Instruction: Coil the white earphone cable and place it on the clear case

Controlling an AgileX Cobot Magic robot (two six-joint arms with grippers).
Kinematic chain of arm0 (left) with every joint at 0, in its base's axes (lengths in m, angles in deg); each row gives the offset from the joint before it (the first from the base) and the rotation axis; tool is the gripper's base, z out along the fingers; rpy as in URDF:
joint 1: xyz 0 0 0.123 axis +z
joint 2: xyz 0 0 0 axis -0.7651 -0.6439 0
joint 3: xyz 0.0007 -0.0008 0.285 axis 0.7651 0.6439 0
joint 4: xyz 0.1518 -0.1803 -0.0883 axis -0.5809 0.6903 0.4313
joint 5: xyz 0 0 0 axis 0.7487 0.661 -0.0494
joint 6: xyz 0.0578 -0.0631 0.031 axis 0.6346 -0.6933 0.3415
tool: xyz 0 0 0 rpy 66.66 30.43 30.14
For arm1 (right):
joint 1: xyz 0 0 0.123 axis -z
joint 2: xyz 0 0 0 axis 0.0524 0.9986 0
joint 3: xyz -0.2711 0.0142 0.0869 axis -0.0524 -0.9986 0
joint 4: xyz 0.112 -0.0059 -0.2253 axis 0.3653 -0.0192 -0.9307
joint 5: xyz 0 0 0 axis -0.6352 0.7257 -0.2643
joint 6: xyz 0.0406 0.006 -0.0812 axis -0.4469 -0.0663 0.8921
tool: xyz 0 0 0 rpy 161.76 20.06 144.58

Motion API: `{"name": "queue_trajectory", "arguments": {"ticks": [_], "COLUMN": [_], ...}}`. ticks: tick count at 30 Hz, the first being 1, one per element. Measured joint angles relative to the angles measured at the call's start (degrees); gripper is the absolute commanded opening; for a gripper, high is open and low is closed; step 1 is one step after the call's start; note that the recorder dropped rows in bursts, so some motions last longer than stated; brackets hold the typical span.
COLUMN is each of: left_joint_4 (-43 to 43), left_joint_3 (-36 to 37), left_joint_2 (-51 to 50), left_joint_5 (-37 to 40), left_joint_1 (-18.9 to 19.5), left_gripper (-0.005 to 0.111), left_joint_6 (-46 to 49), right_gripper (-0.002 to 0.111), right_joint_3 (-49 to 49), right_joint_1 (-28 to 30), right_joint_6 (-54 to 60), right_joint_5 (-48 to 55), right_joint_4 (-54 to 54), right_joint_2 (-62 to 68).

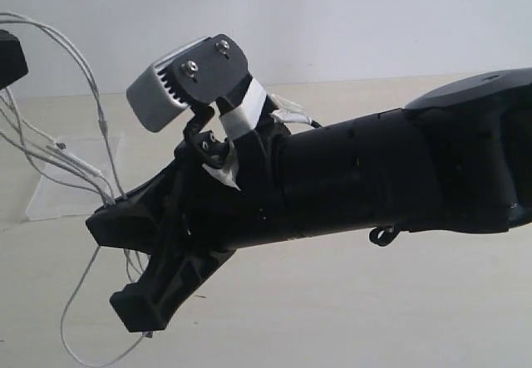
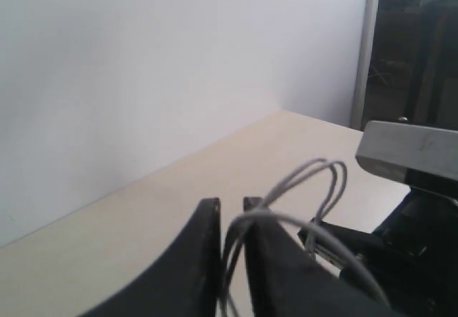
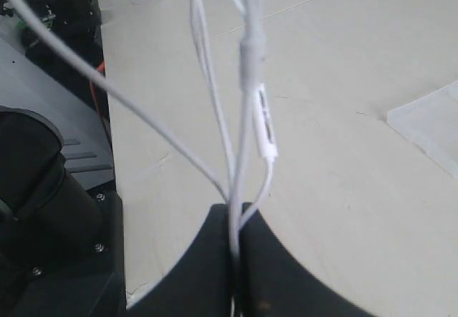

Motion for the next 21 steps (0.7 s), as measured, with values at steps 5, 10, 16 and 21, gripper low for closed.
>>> {"name": "queue_trajectory", "arguments": {"ticks": [5,10,16,21], "left_joint_4": [0.0,0.0,0.0,0.0], "left_joint_3": [0.0,0.0,0.0,0.2], "left_joint_2": [0.1,0.2,2.3,3.5], "left_joint_5": [0.6,0.6,3.7,3.2], "left_joint_1": [0.0,0.0,0.0,0.0], "left_gripper": [0.032,0.018,0.005,0.021], "left_joint_6": [0.1,0.1,0.6,0.6], "right_gripper": [0.000,0.000,0.000,0.000], "right_joint_3": [0.0,0.0,0.0,0.0], "right_joint_1": [0.0,0.0,0.0,0.0], "right_joint_6": [0.0,-0.1,-0.1,-0.1], "right_joint_5": [-0.4,-0.6,-0.8,-1.5], "right_joint_4": [0.0,0.0,0.0,0.0], "right_joint_2": [0.0,0.0,0.0,0.0]}}
